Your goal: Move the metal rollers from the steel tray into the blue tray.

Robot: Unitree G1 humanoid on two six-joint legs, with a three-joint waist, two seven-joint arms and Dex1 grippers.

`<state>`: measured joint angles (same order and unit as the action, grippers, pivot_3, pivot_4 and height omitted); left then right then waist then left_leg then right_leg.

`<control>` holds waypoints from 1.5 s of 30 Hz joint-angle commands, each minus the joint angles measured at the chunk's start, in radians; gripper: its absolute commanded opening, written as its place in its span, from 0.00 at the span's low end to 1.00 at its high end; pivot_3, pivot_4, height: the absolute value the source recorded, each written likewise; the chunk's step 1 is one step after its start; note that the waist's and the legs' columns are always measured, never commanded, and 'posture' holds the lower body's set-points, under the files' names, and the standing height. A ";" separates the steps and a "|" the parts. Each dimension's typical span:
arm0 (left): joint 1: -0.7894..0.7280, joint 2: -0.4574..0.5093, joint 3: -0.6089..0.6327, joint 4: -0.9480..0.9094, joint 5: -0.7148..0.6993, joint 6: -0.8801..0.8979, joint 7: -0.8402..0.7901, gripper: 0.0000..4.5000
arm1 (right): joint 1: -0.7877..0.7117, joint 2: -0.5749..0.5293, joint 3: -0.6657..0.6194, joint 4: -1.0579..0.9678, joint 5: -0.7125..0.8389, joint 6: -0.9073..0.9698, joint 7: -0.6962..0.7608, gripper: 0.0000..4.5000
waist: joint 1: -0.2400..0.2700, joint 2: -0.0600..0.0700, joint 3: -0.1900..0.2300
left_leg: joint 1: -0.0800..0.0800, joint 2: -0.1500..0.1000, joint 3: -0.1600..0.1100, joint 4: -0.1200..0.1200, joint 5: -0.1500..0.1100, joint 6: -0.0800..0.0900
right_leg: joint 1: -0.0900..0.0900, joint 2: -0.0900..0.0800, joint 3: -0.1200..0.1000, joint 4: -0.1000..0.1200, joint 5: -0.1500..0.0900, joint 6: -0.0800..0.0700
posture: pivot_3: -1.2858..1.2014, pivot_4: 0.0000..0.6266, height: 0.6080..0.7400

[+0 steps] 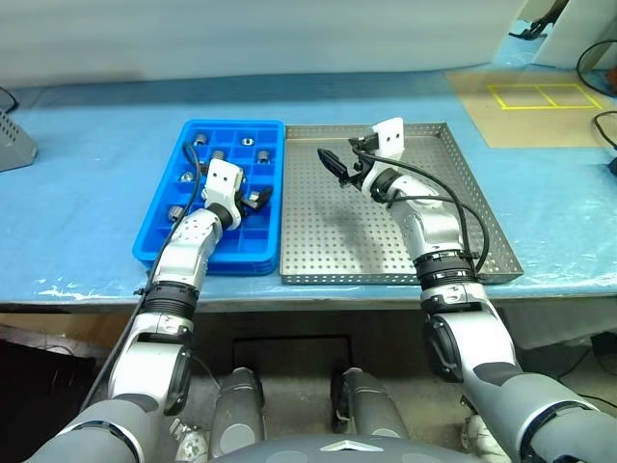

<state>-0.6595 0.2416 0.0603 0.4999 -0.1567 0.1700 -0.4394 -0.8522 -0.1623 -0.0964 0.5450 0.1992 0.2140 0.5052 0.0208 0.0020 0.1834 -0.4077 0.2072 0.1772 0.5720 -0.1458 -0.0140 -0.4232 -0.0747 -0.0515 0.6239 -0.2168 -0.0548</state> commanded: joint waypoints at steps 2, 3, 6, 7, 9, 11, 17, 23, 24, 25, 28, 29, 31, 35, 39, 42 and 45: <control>-0.038 -0.010 0.007 -0.116 -0.055 0.052 -0.038 0.99 | -0.054 -0.051 -0.044 0.035 0.001 -0.033 -0.055 0.96 | 0.003 0.000 0.000 | -0.001 0.000 0.000 0.000 0.000 0.001 | 0.000 -0.001 0.000 0.000 0.000 0.000 | 0.42 0.24 1.00; -0.047 -0.012 0.009 -0.149 -0.074 0.069 -0.049 0.99 | -0.059 -0.063 -0.051 0.048 0.006 -0.031 -0.057 0.96 | 0.002 0.000 0.000 | -0.001 0.000 0.000 0.001 0.000 0.001 | 0.000 -0.001 0.000 0.000 0.000 0.000 | 0.42 0.24 1.00; -0.062 -0.004 -0.004 -0.242 -0.100 0.087 -0.094 0.99 | -0.054 -0.115 -0.065 0.057 -0.004 -0.042 -0.074 0.96 | 0.003 0.000 0.000 | -0.002 0.000 0.000 0.001 0.000 0.001 | 0.000 -0.001 0.000 -0.001 0.000 0.000 | 0.42 0.24 1.00; -0.061 0.000 -0.009 -0.266 -0.110 0.088 -0.116 0.99 | -0.049 -0.138 -0.055 0.049 -0.023 -0.042 -0.076 0.96 | 0.001 0.000 0.000 | -0.002 0.000 0.001 0.001 0.000 0.002 | 0.000 -0.001 0.000 -0.001 0.000 0.000 | 0.42 0.24 1.00; -0.049 0.009 -0.021 -0.306 -0.127 0.082 -0.170 0.99 | -0.038 -0.178 -0.049 0.021 -0.032 -0.016 -0.068 0.96 | -0.002 0.000 0.000 | -0.002 -0.001 0.001 0.001 0.000 0.002 | 0.000 -0.001 0.000 -0.001 0.000 0.000 | 0.42 0.24 1.00; -0.028 0.014 -0.027 -0.326 -0.143 0.088 -0.207 0.99 | -0.021 -0.221 -0.055 0.000 -0.027 0.041 -0.055 0.96 | -0.005 0.000 0.000 | -0.001 -0.001 0.001 0.001 0.000 0.002 | 0.000 0.000 0.000 -0.001 0.000 0.000 | 0.41 0.24 1.00; 0.014 0.023 -0.017 -0.402 -0.210 0.096 -0.277 0.99 | 0.041 -0.279 -0.043 -0.034 -0.021 0.232 -0.059 0.96 | -0.014 0.000 0.000 | 0.000 0.000 0.001 0.001 0.000 0.001 | 0.000 0.001 0.000 0.000 0.000 0.000 | 0.40 0.24 1.00; 0.018 0.035 -0.021 -0.385 -0.204 0.083 -0.288 0.99 | 0.069 -0.232 -0.056 0.017 0.003 0.266 -0.049 0.96 | -0.023 0.000 0.000 | 0.001 0.000 0.002 0.001 0.000 0.001 | 0.000 0.001 0.001 0.000 0.000 0.000 | 0.40 0.24 1.00; 0.025 0.035 -0.019 -0.390 -0.209 0.084 -0.290 0.99 | 0.063 -0.221 -0.052 0.049 -0.003 0.251 -0.051 0.96 | -0.024 0.000 0.000 | 0.001 0.000 0.002 0.001 0.000 0.001 | 0.000 0.001 0.001 0.000 0.000 0.000 | 0.40 0.24 1.00; 0.031 0.036 -0.016 -0.393 -0.214 0.084 -0.293 0.99 | 0.053 -0.213 -0.046 0.087 -0.014 0.236 -0.056 0.96 | -0.026 0.000 0.000 | 0.001 0.000 0.002 0.001 0.000 0.001 | 0.000 0.001 0.001 0.000 0.000 0.000 | 0.40 0.24 1.00; 0.041 0.040 -0.009 -0.388 -0.207 0.068 -0.287 0.99 | 0.002 -0.195 -0.010 0.252 -0.067 0.175 -0.071 0.96 | -0.030 0.000 0.000 | 0.001 0.000 0.002 0.001 0.000 0.001 | 0.000 0.001 0.001 0.000 0.000 0.000 | 0.40 0.24 1.00; 0.042 0.039 -0.004 -0.390 -0.208 0.062 -0.283 0.99 | -0.012 -0.191 -0.003 0.295 -0.078 0.157 -0.072 0.96 | -0.031 0.000 0.000 | 0.000 0.000 0.002 0.001 0.000 0.001 | 0.000 0.001 0.001 0.000 0.000 0.000 | 0.40 0.24 1.00; 0.048 0.039 0.007 -0.409 -0.218 0.058 -0.277 0.99 | -0.034 -0.189 0.002 0.371 -0.095 0.115 -0.087 0.96 | -0.032 0.000 0.000 | 0.000 0.000 0.002 0.001 0.000 0.001 | 0.000 0.001 0.001 0.000 0.000 0.000 | 0.41 0.24 1.00; 0.070 0.053 0.021 -0.438 -0.222 0.055 -0.263 1.00 | -0.062 -0.176 -0.012 0.441 -0.085 0.046 -0.077 0.84 | -0.032 0.000 0.000 | 0.002 0.000 0.002 0.002 -0.001 0.001 | 0.002 0.001 0.001 0.000 0.000 0.000 | 0.42 0.24 1.00; 0.108 0.071 0.036 -0.483 -0.222 0.066 -0.241 1.00 | -0.093 -0.154 -0.010 0.471 -0.083 -0.007 -0.065 0.55 | -0.034 0.000 0.000 | 0.003 0.000 0.002 0.002 -0.001 0.001 | 0.002 0.001 0.001 0.001 0.000 0.000 | 0.44 0.24 1.00; 0.134 0.087 0.049 -0.525 -0.227 0.079 -0.219 1.00 | -0.108 -0.123 0.013 0.454 -0.087 -0.057 -0.012 0.37 | -0.034 0.000 0.000 | 0.002 0.001 0.002 0.001 0.000 0.001 | 0.001 0.001 0.001 0.000 0.000 0.000 | 0.46 0.24 1.00; 0.171 0.121 0.060 -0.583 -0.225 0.095 -0.204 1.00 | -0.130 -0.068 0.003 0.410 -0.045 -0.074 0.060 0.37 | -0.031 0.001 0.000 | 0.002 0.001 0.001 0.000 0.000 0.001 | 0.000 0.001 0.001 0.000 0.000 0.000 | 0.48 0.24 1.00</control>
<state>-0.4959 0.3430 0.0882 -0.0178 -0.3706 0.2616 -0.6523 -0.9360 -0.2386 -0.0883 1.0118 0.1237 0.1750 0.5260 -0.0097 0.0027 0.1835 -0.4067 0.2082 0.1780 0.5717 -0.1462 -0.0130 -0.4239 -0.0736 -0.0510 0.6243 -0.2168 -0.0551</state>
